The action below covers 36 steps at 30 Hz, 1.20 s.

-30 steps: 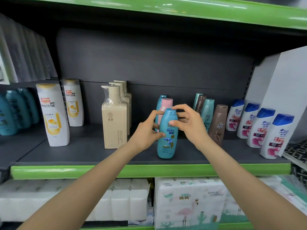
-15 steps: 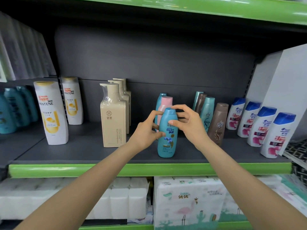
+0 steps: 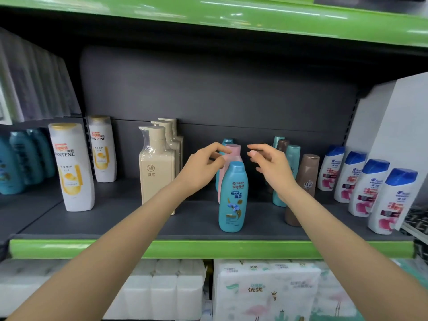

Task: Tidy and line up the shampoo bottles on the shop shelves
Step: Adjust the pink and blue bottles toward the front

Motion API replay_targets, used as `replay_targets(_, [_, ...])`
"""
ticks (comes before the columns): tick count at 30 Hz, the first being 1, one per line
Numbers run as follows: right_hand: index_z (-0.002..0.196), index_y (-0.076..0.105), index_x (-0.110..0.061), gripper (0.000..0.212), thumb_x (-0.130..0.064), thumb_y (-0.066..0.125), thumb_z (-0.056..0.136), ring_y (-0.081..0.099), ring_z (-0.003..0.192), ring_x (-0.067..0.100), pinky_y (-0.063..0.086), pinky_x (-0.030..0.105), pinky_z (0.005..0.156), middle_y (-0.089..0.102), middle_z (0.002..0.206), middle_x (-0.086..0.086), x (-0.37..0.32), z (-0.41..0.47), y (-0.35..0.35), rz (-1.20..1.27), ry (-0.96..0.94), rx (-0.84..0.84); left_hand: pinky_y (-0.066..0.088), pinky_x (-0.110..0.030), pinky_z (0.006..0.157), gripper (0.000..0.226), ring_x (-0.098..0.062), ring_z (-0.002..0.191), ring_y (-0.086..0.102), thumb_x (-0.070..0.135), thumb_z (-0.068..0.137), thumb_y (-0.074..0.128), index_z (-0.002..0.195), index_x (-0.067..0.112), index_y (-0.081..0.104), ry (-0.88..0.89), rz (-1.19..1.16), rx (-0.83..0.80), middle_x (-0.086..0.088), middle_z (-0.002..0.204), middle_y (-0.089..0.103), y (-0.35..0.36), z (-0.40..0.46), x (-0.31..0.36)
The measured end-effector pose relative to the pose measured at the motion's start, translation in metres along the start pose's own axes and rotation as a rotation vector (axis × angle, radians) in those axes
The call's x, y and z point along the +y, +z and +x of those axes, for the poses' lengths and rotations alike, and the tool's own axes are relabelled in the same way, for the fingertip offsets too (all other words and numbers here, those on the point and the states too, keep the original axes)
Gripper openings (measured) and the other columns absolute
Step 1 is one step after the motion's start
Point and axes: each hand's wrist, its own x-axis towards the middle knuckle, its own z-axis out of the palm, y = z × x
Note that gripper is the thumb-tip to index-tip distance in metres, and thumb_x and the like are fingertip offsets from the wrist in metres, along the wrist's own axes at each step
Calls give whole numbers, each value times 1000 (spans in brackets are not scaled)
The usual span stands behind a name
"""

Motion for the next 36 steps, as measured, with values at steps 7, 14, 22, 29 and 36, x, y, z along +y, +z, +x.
replay_targets(7, [129,54,-25,42,-10,57,90,53,117,18,43,35,102,56,129,3,14,42,15,-91,-3,-208,49,-27,74,25,-12,80,62,33,95,51,98,12,62,-338,-162,-73,-5,95,65,15,6,21])
replay_targets(14, [121,57,-21,45,2,61,83,56,110,22,50,38,92,58,122,9,27,43,22,13,-12,-271,49,-26,77,22,-9,78,60,33,95,48,91,19,63,-426,-184,-46,4,85,63,25,3,22])
replay_targets(22, [108,59,-17,30,-2,64,83,59,103,21,49,23,81,62,111,3,22,28,17,37,-130,-173,50,-17,70,26,-6,82,60,27,97,46,106,9,62,-374,-200,27,1,94,63,31,-2,24])
replay_targets(29, [109,61,-19,26,-7,61,85,60,94,15,49,20,75,63,101,-3,6,21,-11,36,-156,-72,53,-13,69,21,-3,85,62,27,97,47,107,16,63,-253,-237,87,-1,100,65,36,-8,21])
replay_targets(36, [108,61,-19,23,-12,63,86,59,89,11,47,24,73,62,95,-8,-11,15,-41,29,-173,-100,53,-15,73,20,-3,87,64,27,96,48,102,16,64,-216,-204,91,1,99,67,35,-9,20])
